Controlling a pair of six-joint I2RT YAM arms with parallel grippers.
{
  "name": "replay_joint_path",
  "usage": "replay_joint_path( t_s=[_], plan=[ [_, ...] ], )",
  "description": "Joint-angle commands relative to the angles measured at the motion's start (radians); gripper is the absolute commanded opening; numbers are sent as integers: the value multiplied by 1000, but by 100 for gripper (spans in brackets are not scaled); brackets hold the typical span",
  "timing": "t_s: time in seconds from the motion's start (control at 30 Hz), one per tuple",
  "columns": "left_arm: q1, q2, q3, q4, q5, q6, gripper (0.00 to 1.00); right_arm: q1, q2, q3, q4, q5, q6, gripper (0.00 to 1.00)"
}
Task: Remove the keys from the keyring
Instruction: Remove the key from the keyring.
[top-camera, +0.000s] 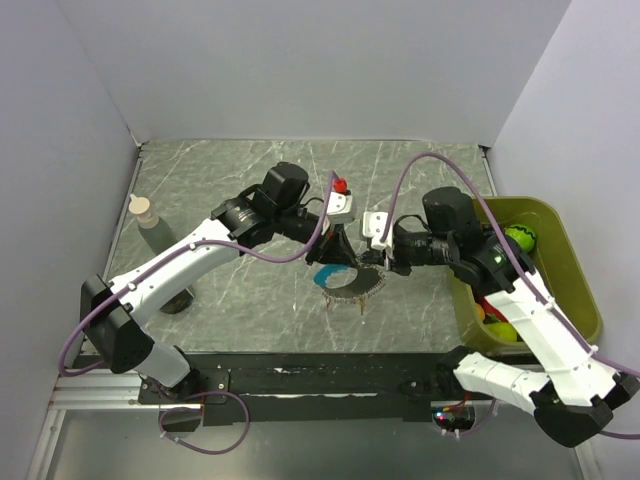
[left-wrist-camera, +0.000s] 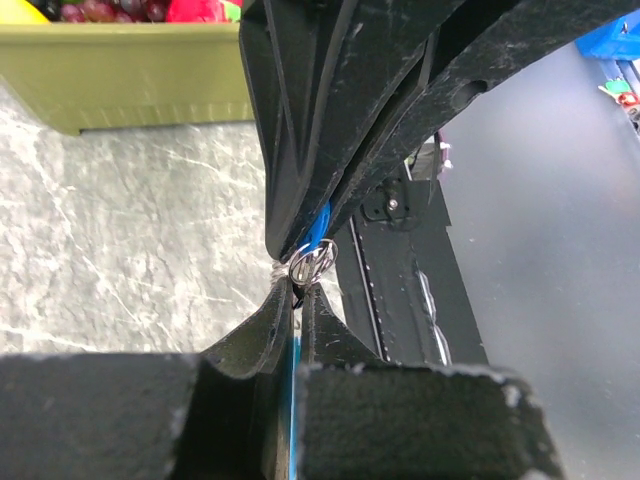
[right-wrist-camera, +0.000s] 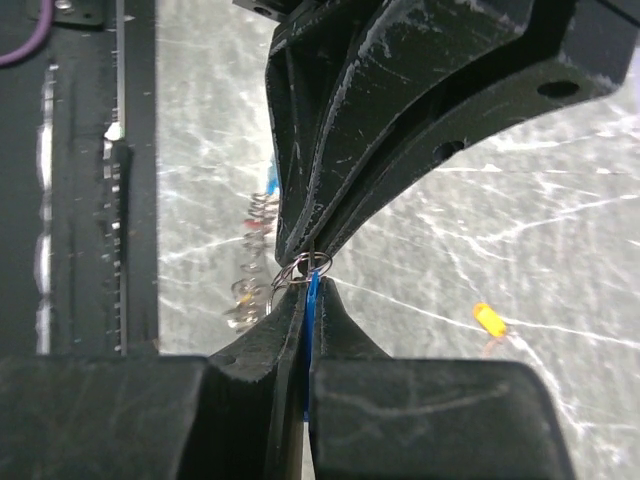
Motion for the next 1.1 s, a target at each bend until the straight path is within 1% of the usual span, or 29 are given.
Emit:
replay_joint_path(
  t_s=[0.0,0.13,0.33,0.5,0.73,0.9,1.07],
  plan=[
    [-18,-21,20,18,98,-8,3,1,-65,-38,181,141,-30,0],
    [-18,-20,24,20,96,-12,1,1,-99,-65,188,182,-68,0],
    [-18,-20,22,26,95,-22,1,5,-131,-54,139,233,-149,0],
    [-17,-21,20,30,93,-27,1,22,-152,-80,93,264,-211,0],
    [8,-21,17,55,136,-54,1,33,-182,-155,62,274,-324,0],
    [9,-26,11,58,154,-54,1,33,-183,-175,36,213,-346,0],
    [11,-28,5,66,156,-61,1,33,-180,-161,60,201,-318,0]
  ],
)
